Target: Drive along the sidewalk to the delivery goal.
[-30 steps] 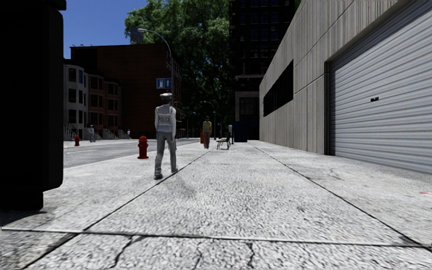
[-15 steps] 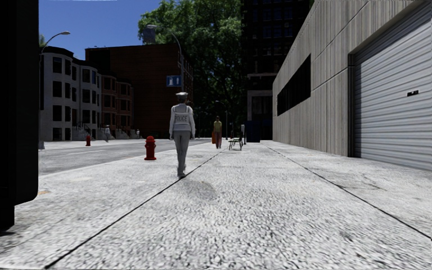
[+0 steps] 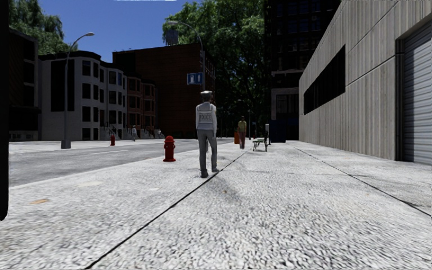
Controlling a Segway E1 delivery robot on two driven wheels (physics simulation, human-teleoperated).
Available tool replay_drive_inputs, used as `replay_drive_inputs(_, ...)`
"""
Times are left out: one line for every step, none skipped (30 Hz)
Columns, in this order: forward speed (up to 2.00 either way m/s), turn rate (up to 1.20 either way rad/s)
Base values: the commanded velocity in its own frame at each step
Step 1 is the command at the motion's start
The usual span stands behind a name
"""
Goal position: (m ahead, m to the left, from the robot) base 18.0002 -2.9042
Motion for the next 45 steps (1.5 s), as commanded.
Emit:
replay_drive_inputs(2.0, 0.37)
replay_drive_inputs(2.0, 0.37)
replay_drive_inputs(2.0, 0.37)
replay_drive_inputs(2.0, 0.37)
replay_drive_inputs(2.0, 0.37)
replay_drive_inputs(2.0, 0.37)
replay_drive_inputs(2.0, 0.37)
replay_drive_inputs(2.0, 0.37)
replay_drive_inputs(2.0, 0.37)
replay_drive_inputs(2.0, 0.37)
replay_drive_inputs(2.0, 0.37)
replay_drive_inputs(2.0, 0.37)
replay_drive_inputs(2.0, 0.37)
replay_drive_inputs(2.0, 0.35)
replay_drive_inputs(2.0, 0.35)
replay_drive_inputs(2.0, 0.24)
replay_drive_inputs(2.0, 0.17)
replay_drive_inputs(2.0, 0.1)
replay_drive_inputs(2.0, 0.01)
replay_drive_inputs(2.0, 0.01)
replay_drive_inputs(2.0, 0.0)
replay_drive_inputs(2.0, 0.0)
replay_drive_inputs(2.0, 0.0)
replay_drive_inputs(2.0, 0.0)
replay_drive_inputs(2.0, 0.0)
replay_drive_inputs(2.0, 0.0)
replay_drive_inputs(2.0, 0.0)
replay_drive_inputs(2.0, 0.0)
replay_drive_inputs(2.0, 0.0)
replay_drive_inputs(2.0, 0.0)
replay_drive_inputs(2.0, 0.0)
replay_drive_inputs(2.0, 0.0)
replay_drive_inputs(2.0, 0.0)
replay_drive_inputs(2.0, 0.0)
replay_drive_inputs(2.0, 0.0)
replay_drive_inputs(2.0, 0.0)
replay_drive_inputs(2.0, 0.0)
replay_drive_inputs(2.0, 0.0)
replay_drive_inputs(2.0, 0.0)
replay_drive_inputs(2.0, 0.0)
replay_drive_inputs(2.0, 0.0)
replay_drive_inputs(2.0, 0.0)
replay_drive_inputs(2.0, 0.0)
replay_drive_inputs(2.0, 0.0)
replay_drive_inputs(2.0, 0.0)
